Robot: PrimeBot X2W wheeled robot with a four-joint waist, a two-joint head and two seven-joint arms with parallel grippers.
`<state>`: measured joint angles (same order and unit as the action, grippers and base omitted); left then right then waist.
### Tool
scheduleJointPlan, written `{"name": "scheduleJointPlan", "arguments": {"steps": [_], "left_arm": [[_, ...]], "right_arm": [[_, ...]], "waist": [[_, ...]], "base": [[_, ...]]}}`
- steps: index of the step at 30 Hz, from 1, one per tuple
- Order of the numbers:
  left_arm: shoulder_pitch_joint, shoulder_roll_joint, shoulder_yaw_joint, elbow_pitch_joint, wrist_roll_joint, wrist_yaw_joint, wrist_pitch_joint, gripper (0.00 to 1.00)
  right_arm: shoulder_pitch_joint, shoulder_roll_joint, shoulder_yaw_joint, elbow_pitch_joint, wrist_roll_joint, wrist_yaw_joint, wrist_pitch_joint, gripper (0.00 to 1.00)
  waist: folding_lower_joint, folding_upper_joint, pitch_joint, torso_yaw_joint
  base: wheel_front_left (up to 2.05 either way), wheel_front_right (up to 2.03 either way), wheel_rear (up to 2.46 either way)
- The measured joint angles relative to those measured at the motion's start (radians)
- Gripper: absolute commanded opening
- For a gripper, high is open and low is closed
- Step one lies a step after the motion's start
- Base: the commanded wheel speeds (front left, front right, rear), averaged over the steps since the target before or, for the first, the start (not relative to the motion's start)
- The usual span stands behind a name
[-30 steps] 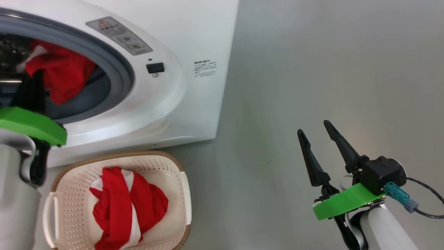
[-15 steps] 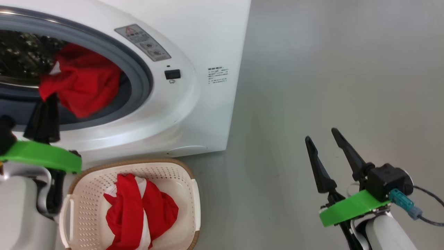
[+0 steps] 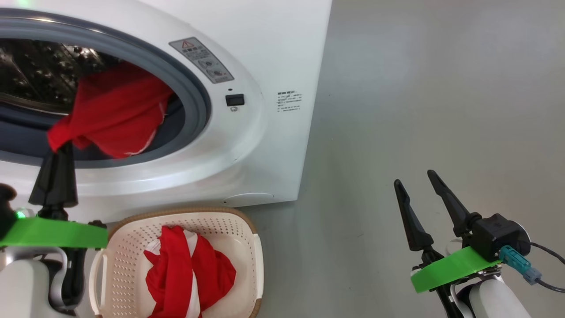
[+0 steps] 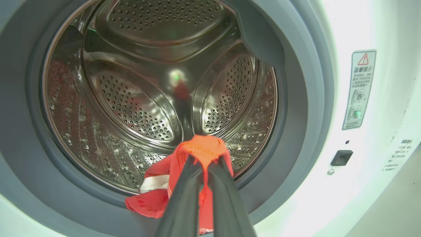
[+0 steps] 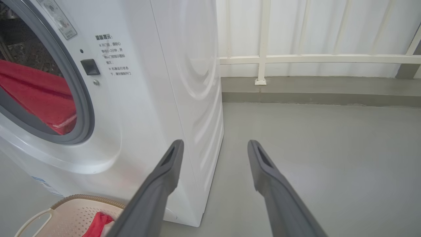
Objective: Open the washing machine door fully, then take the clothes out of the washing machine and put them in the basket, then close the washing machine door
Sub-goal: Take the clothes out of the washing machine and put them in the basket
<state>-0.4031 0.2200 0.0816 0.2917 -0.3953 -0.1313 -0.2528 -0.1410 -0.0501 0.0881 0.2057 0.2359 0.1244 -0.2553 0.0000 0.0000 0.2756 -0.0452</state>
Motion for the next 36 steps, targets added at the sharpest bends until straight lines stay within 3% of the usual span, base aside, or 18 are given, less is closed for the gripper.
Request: {"name": "scheduleJointPlan", "arguments": {"steps": [24, 36], "left_arm": [[0.182, -0.075, 0.076, -0.388, 0.039, 0.000, -0.001, 0.00], [0.222, -0.079, 0.078, -0.538, 0.065, 0.000, -0.001, 0.00]], "right_arm": [[0.036, 0.000, -0.005, 0.001, -0.010, 0.000, 0.000, 1.00], [0.036, 0.000, -0.006, 0.001, -0.016, 0.000, 0.000, 1.00]], "waist": [[0.0000, 0.0000, -0.026, 0.014], [0.0000, 0.0000, -0.014, 0.018]], "base": [[0.00, 0.00, 0.00], [0.00, 0.00, 0.00]]}}
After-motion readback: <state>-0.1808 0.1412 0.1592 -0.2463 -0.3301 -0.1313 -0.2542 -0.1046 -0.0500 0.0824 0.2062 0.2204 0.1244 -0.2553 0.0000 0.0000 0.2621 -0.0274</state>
